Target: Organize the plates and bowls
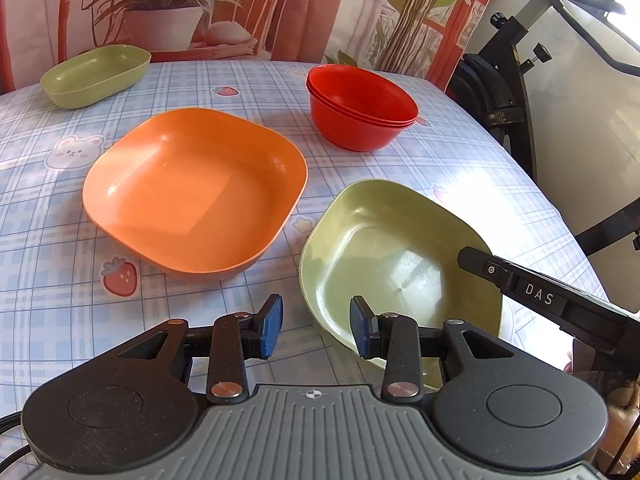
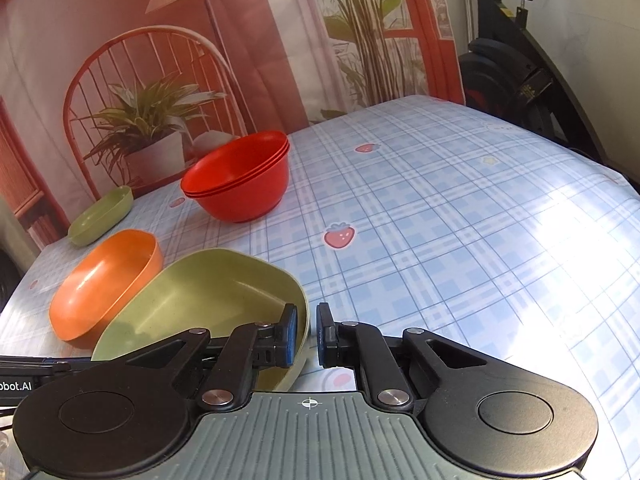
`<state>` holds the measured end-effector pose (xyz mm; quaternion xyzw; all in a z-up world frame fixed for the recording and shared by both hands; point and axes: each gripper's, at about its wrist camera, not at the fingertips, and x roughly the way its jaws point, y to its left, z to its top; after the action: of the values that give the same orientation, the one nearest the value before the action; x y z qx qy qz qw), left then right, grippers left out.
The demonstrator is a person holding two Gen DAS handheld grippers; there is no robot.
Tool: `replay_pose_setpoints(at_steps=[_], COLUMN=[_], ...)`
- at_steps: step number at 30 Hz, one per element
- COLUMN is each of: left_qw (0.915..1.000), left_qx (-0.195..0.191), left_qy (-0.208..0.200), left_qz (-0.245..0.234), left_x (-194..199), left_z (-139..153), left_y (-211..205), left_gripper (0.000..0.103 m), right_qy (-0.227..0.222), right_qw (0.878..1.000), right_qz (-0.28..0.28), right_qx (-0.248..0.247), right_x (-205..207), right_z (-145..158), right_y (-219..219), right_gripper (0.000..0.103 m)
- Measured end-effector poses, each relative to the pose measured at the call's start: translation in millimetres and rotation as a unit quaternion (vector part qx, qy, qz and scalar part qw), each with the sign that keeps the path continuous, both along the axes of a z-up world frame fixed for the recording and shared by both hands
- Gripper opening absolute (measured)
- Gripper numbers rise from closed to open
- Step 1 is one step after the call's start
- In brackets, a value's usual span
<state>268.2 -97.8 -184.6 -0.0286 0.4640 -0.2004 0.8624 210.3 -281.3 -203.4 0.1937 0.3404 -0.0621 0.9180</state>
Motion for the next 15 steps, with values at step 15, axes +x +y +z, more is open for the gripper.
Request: replay_pose_setpoints(at_steps=[15], left_qw=[0.9997], left_qx=[-0.023], left_qy=[0.012], left_qz=[-0.005], left_x=[-1.0], left_z=[-3.8], left_y=[1.2], left_gripper=[0.021], right_qy=[-0.002], right_qw=[1.0], right_qz=[0.0], right_qx=[-0.005], right_x=[-2.9], right_z=[1.8], right_y=[0.9], right_gripper=[0.006])
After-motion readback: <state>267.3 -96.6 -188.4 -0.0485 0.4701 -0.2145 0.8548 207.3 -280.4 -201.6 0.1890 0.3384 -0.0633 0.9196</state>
